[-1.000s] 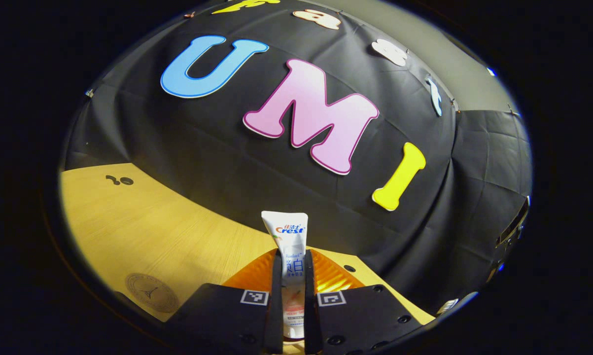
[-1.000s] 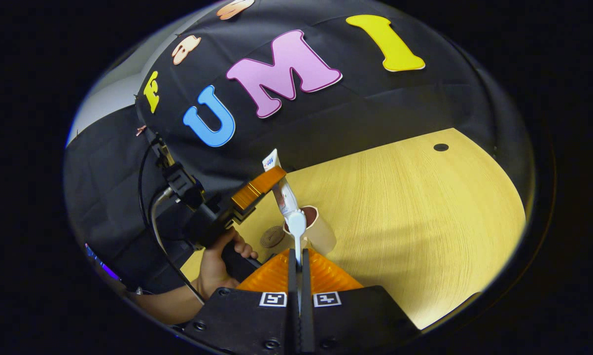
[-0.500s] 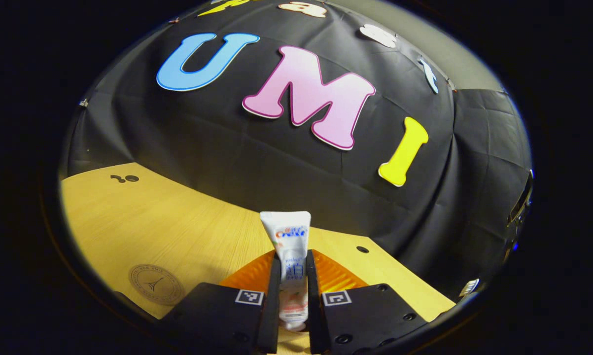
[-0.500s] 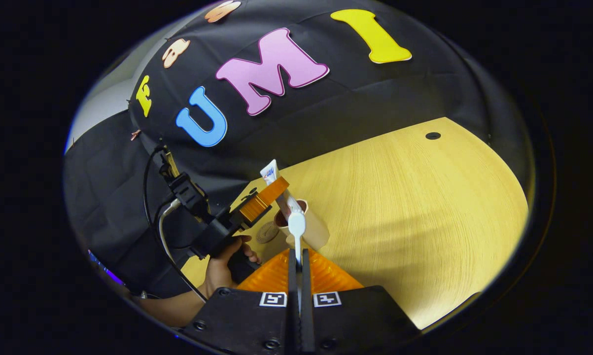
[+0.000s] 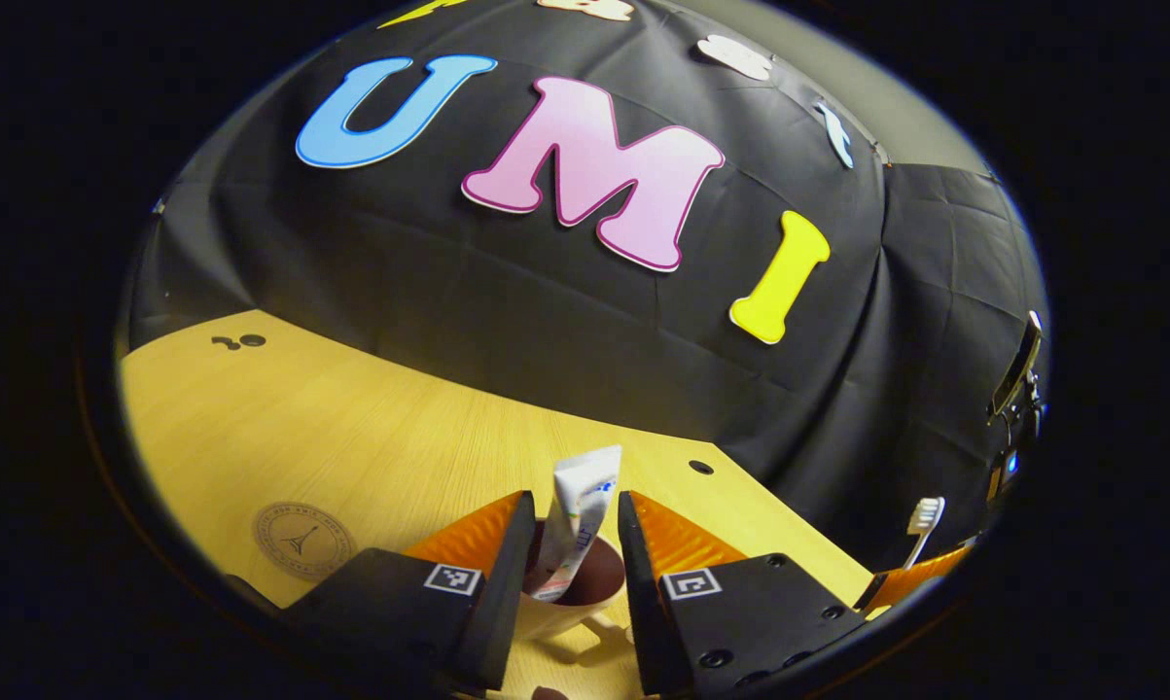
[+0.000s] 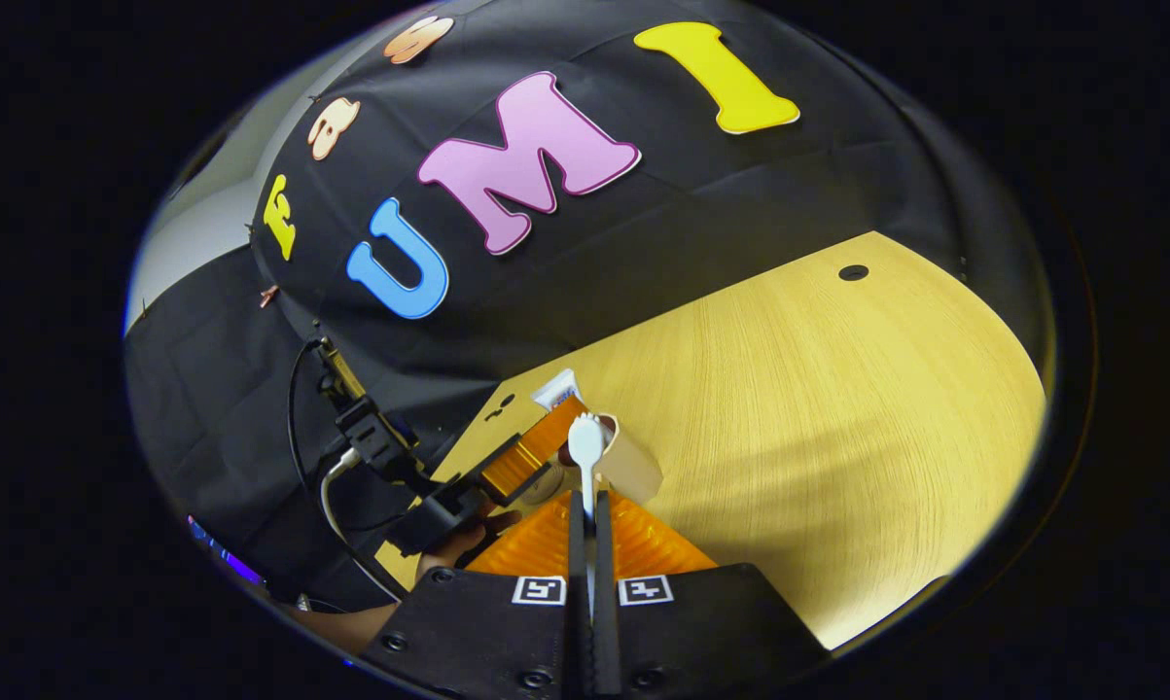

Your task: Put the toothbrush and toothpaste on the desktop into the cup, then pick up the cup and place it on the coaster on the desktop.

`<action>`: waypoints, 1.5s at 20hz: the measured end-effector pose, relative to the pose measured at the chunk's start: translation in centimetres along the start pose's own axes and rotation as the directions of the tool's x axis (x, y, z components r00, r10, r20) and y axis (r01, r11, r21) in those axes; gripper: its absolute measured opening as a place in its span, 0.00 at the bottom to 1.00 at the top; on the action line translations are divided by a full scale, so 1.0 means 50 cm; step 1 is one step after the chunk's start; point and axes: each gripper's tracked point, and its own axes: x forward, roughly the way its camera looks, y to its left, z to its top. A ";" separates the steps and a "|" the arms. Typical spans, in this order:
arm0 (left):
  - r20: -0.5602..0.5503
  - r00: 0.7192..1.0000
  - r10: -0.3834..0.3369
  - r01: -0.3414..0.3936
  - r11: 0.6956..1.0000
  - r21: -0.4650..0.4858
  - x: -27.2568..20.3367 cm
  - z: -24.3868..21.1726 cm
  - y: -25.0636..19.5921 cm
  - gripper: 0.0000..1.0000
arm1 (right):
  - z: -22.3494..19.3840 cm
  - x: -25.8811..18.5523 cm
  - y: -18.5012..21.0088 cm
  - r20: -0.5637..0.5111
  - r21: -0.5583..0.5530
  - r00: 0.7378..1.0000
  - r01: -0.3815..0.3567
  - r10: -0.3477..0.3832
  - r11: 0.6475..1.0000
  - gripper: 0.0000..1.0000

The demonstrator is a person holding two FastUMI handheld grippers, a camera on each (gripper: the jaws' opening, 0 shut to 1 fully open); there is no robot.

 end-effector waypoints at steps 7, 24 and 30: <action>-0.004 1.000 0.024 -0.024 0.999 0.048 -0.099 0.046 0.013 0.61 | 0.089 0.031 0.053 0.106 0.029 0.993 -0.053 0.050 0.998 0.05; -0.123 0.983 0.134 -0.141 0.989 -0.051 -0.300 -0.068 0.098 0.62 | 0.174 0.237 0.135 0.163 -0.227 0.970 -0.138 0.178 0.964 0.05; -0.141 0.978 0.154 -0.163 0.985 -0.060 -0.311 -0.085 0.117 0.62 | 0.122 0.275 0.120 0.117 -0.396 0.983 -0.087 0.144 0.914 0.05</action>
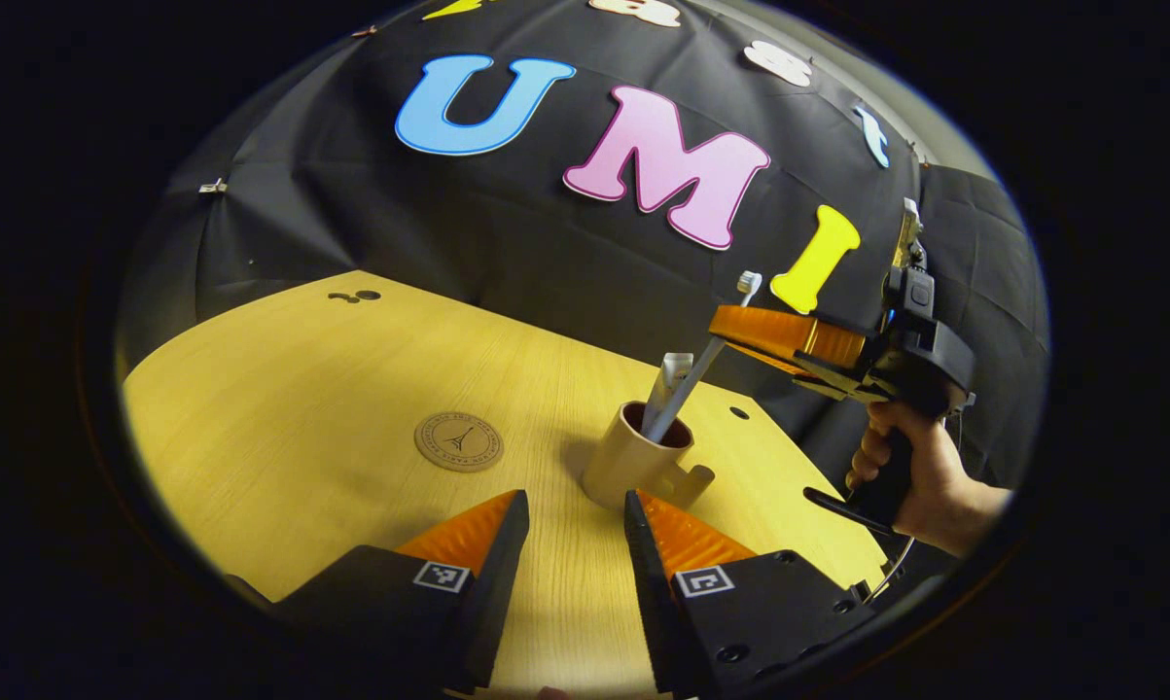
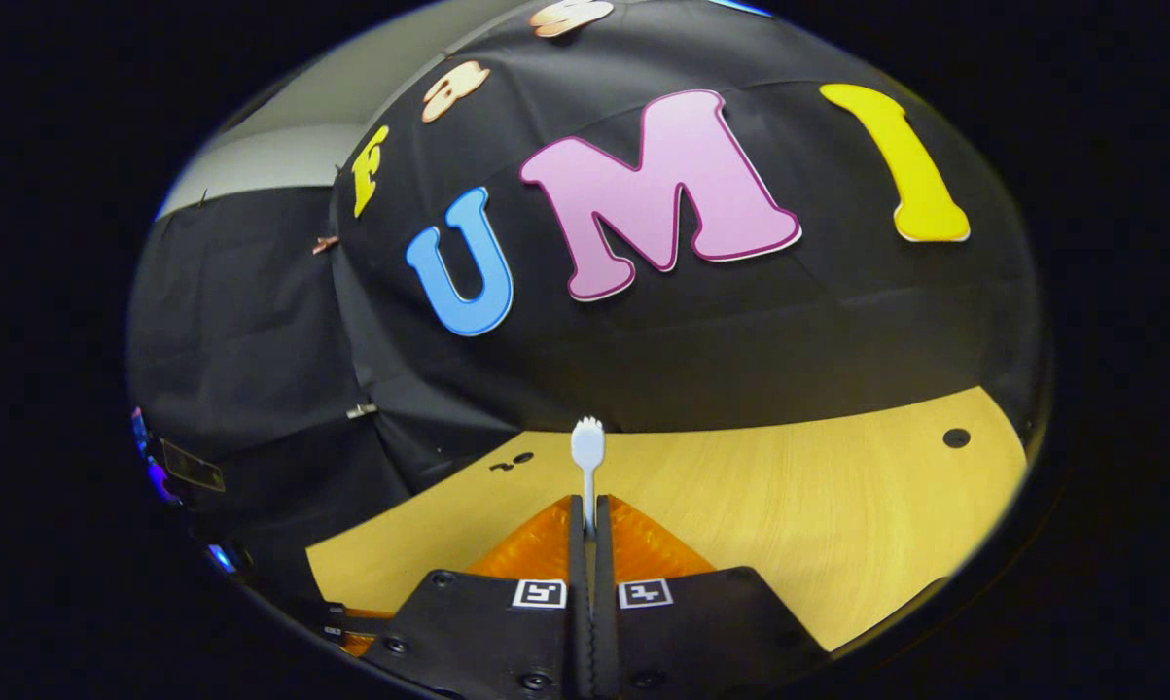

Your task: Put the toothbrush and toothpaste on the desktop into the cup, then pick up the cup and place it on the coaster on the desktop.

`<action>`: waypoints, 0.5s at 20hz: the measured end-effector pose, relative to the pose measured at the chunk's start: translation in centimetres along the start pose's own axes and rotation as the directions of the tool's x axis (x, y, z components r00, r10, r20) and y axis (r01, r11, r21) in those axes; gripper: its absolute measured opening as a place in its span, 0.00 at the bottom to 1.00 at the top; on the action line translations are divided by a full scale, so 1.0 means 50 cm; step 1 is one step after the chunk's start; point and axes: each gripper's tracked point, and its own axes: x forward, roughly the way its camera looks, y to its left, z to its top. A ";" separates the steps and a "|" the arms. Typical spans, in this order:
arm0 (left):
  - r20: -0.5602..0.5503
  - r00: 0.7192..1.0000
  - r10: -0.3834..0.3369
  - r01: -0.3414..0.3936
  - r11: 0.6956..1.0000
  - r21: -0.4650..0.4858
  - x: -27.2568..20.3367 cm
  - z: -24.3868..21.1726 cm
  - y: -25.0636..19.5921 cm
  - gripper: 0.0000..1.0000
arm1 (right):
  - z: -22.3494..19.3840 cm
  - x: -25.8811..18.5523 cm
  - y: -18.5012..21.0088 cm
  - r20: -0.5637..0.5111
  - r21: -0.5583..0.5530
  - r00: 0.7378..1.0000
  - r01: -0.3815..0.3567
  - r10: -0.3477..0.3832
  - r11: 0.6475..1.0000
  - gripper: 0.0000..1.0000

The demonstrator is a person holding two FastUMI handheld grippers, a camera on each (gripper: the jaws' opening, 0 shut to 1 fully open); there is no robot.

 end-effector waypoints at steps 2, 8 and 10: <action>-0.001 1.000 0.003 -0.003 1.000 0.002 0.002 -0.001 0.001 0.63 | -0.021 0.008 0.008 -0.028 -0.040 1.000 -0.009 0.008 0.999 0.05; -0.021 1.000 -0.001 0.001 1.000 0.001 0.011 -0.016 -0.006 0.62 | -0.094 0.018 0.009 -0.118 -0.112 0.993 -0.001 -0.012 0.994 0.05; -0.035 0.999 0.001 -0.001 1.000 -0.003 0.012 -0.023 -0.006 0.63 | -0.118 0.015 0.008 -0.153 -0.128 0.988 0.002 -0.021 0.992 0.07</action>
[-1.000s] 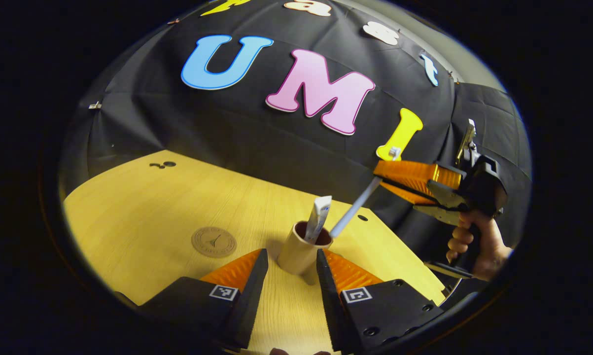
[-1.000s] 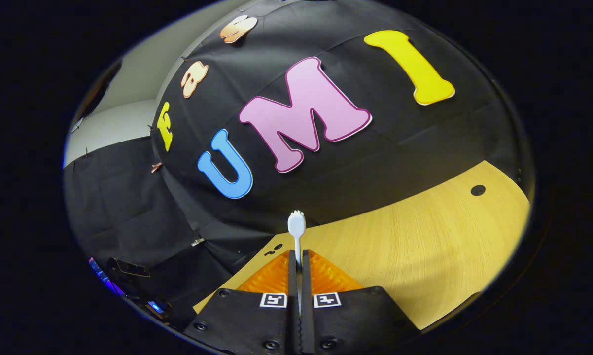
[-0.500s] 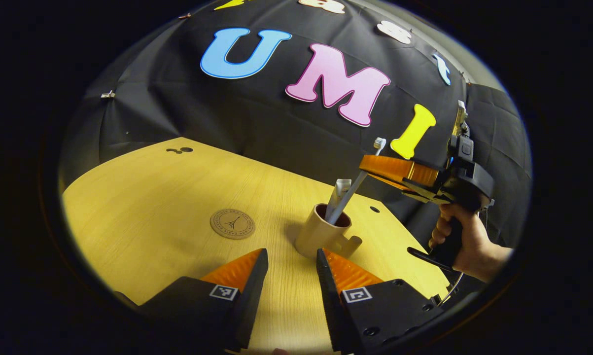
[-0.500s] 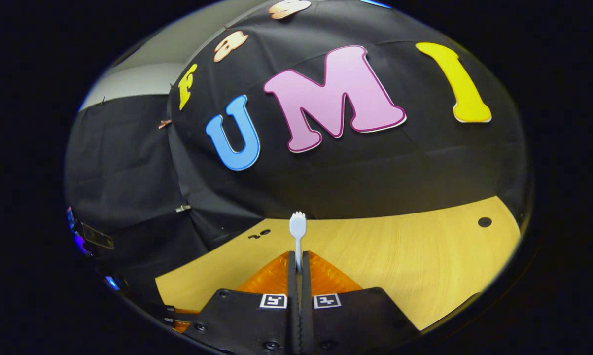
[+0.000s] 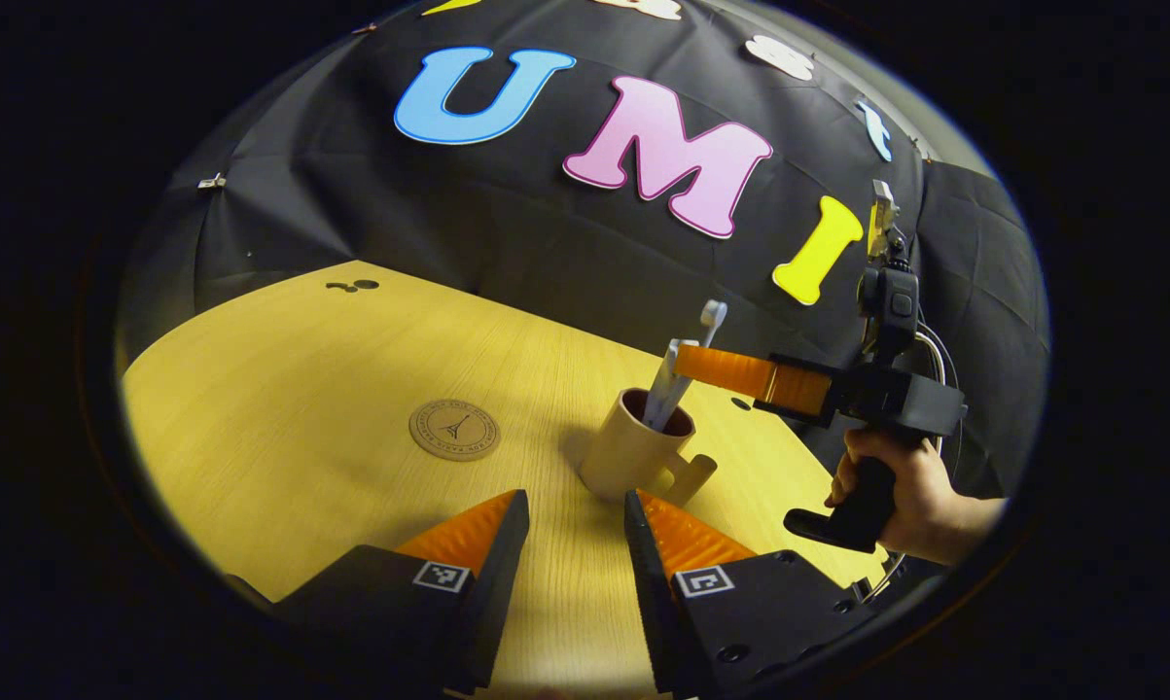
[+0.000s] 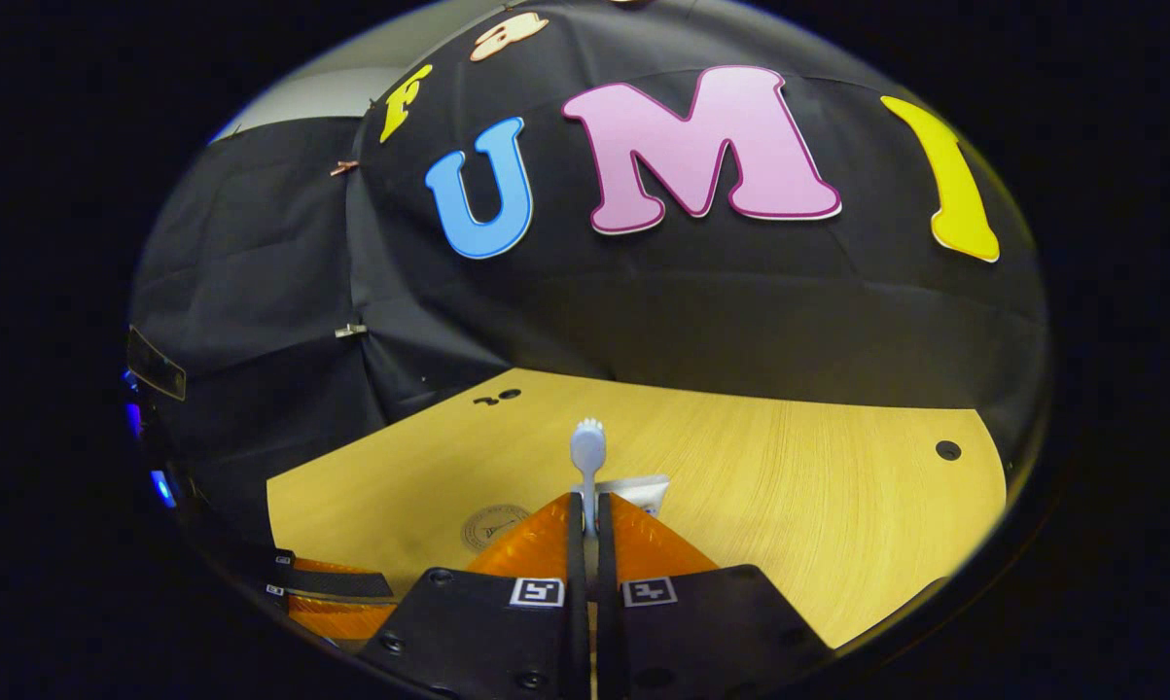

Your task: Put the toothbrush and toothpaste on the desktop into the cup, then pick up the cup and place it on the coaster on the desktop.

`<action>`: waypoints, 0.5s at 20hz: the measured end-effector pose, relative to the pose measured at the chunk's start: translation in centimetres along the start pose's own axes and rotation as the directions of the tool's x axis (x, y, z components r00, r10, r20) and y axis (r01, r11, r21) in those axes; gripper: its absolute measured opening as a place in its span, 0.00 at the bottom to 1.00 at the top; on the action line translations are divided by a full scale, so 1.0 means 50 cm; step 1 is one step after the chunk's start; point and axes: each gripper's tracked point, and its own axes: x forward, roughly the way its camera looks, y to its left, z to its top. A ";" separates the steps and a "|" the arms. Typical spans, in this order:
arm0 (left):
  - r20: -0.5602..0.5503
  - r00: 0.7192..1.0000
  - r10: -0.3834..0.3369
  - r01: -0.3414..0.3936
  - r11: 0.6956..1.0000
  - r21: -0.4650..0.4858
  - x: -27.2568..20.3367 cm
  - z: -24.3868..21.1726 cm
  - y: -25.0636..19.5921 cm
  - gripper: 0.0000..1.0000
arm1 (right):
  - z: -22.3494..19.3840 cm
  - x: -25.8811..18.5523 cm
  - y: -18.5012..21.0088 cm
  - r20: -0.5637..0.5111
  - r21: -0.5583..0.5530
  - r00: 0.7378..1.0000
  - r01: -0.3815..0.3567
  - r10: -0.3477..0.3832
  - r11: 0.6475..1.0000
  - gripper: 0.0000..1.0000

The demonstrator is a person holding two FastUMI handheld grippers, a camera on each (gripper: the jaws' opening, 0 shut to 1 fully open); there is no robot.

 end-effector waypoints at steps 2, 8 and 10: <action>-0.008 1.000 -0.002 0.002 1.000 -0.003 -0.002 -0.003 0.000 0.63 | -0.012 -0.002 0.004 -0.027 0.004 1.000 -0.009 0.009 1.000 0.11; -0.040 0.999 0.003 -0.003 1.000 0.013 -0.012 -0.003 0.006 0.63 | -0.018 -0.030 -0.004 -0.070 0.043 0.997 0.035 -0.032 0.998 0.26; -0.053 0.999 0.003 -0.001 1.000 0.025 -0.018 0.005 0.008 0.63 | -0.022 -0.045 -0.006 -0.097 0.057 0.994 0.058 -0.052 0.997 0.17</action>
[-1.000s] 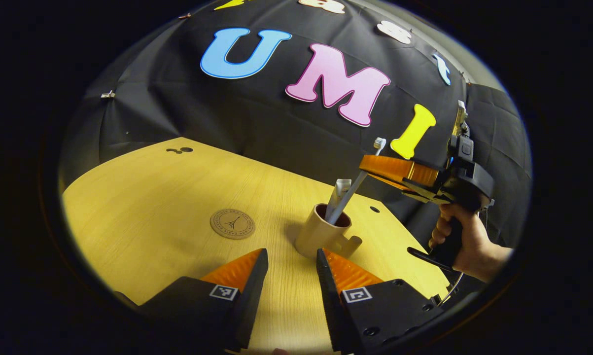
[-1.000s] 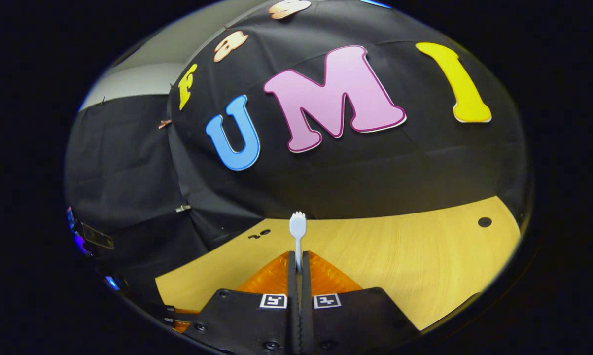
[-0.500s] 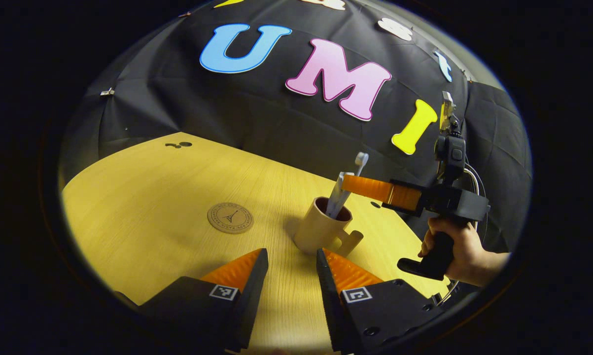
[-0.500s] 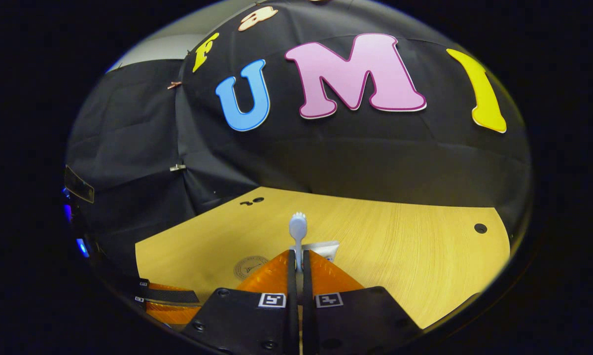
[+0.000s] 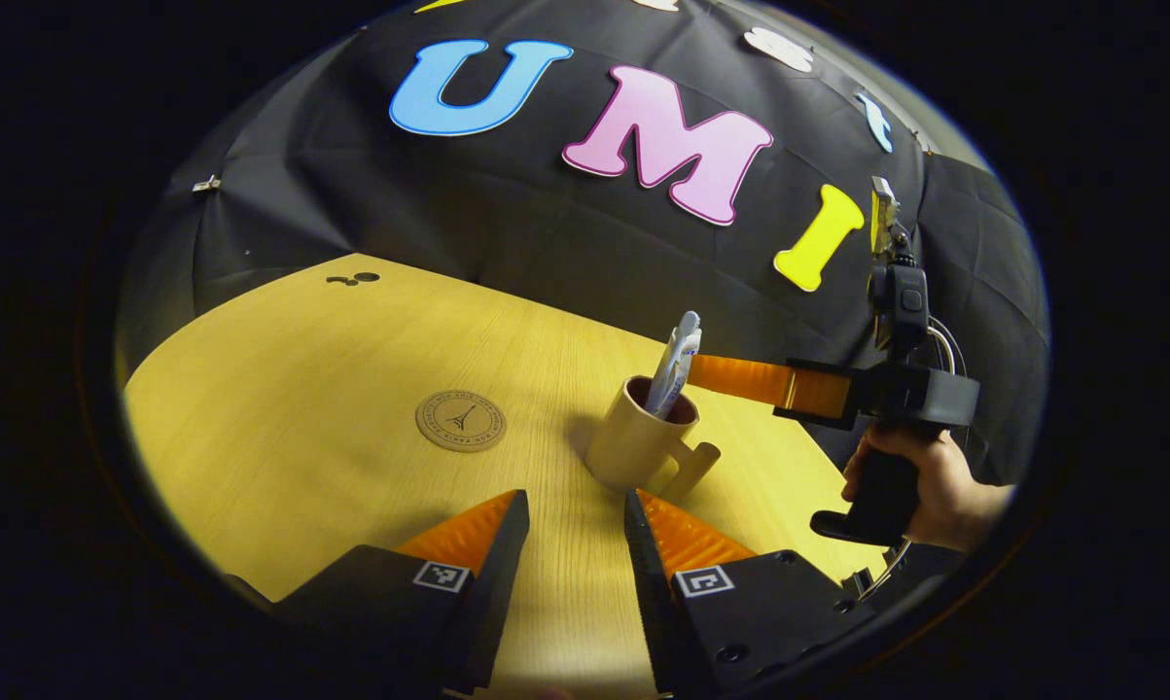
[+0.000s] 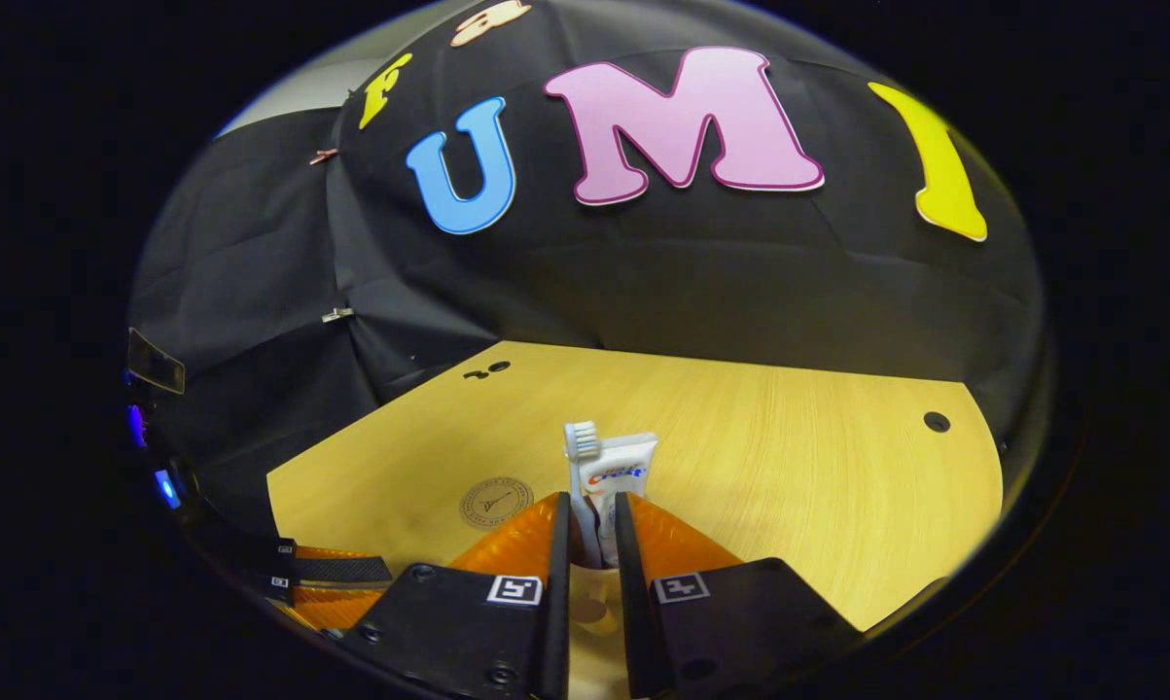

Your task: Put the toothbrush and toothpaste on the desktop into the cup, then pick up the cup and place it on the coaster on the desktop.

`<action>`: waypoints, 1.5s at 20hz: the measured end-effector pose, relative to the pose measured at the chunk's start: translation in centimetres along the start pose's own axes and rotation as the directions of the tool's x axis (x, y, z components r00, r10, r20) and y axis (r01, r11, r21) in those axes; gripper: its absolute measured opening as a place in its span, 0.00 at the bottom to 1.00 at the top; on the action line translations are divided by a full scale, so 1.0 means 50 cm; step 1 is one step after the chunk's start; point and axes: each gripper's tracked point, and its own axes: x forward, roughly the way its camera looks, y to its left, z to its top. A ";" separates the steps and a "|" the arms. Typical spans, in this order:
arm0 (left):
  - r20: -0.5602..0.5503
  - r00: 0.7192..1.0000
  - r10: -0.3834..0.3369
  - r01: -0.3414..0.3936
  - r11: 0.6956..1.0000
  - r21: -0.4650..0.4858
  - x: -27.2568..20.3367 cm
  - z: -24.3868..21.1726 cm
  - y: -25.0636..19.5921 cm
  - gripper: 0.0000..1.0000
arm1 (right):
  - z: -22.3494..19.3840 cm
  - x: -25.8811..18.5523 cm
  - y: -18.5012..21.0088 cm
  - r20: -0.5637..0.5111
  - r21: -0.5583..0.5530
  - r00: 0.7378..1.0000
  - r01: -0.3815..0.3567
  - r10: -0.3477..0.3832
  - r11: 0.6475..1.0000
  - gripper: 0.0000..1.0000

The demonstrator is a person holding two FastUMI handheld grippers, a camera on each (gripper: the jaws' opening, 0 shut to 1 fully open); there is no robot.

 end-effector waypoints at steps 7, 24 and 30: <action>-0.048 0.999 -0.002 0.005 0.998 0.059 -0.055 0.029 0.028 0.63 | -0.048 -0.054 -0.005 -0.158 0.107 0.985 0.082 -0.065 0.991 0.39; -0.104 0.995 -0.008 0.015 0.997 0.075 -0.127 0.058 0.169 0.63 | -0.223 0.005 -0.014 -0.591 0.051 0.782 0.281 -0.198 0.958 0.57; -0.108 0.994 0.015 -0.012 0.999 0.035 -0.144 0.057 0.245 0.63 | -0.260 0.047 -0.022 -0.672 -0.016 0.705 0.293 -0.227 0.956 0.57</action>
